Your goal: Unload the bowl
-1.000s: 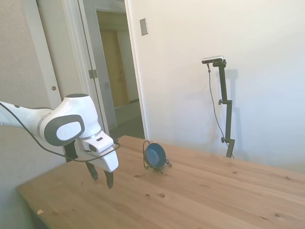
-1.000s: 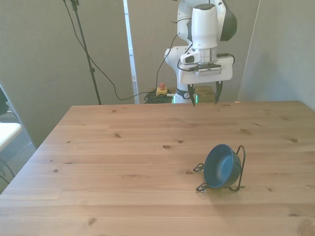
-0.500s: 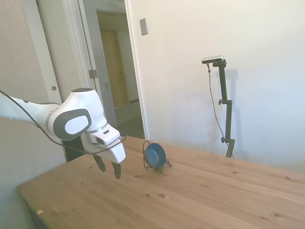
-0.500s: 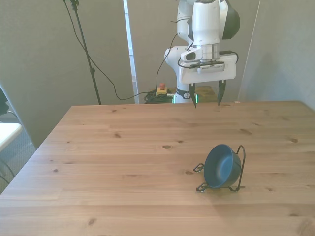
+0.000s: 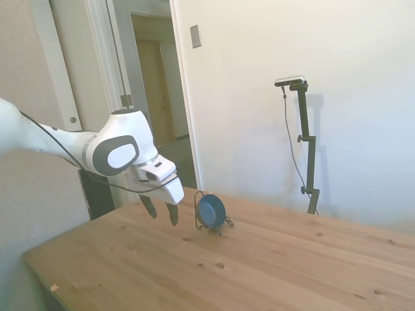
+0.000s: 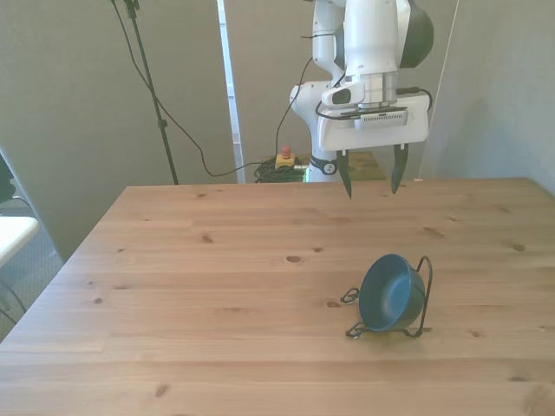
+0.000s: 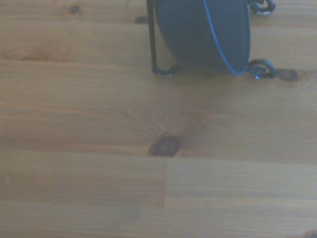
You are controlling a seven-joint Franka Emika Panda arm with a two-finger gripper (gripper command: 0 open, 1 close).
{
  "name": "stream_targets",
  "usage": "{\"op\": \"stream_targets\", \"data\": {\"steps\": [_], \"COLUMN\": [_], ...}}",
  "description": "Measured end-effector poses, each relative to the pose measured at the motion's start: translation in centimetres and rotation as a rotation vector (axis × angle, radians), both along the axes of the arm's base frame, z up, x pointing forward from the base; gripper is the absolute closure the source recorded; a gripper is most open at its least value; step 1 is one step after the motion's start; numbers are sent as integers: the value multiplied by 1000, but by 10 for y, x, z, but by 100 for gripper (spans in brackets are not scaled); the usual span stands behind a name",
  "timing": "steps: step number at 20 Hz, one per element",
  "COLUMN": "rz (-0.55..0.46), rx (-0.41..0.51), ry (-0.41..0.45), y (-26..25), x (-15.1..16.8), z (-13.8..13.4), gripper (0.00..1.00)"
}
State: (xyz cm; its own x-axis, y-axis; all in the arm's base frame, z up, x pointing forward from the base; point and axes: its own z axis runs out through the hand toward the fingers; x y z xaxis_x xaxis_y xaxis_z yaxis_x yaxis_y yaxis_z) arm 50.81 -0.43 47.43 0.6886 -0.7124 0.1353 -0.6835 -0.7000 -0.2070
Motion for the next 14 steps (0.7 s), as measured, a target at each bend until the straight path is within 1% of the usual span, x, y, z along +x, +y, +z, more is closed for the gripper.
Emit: {"op": "stream_targets", "data": {"steps": [8,11,14], "rz": [-23,-19,3], "rx": [23,36,49], "ry": [-43,-64,-76], "y": [-21,-26,-24], "x": [62,85,104], "z": [12,17,16], "gripper": [0,0,0]}}
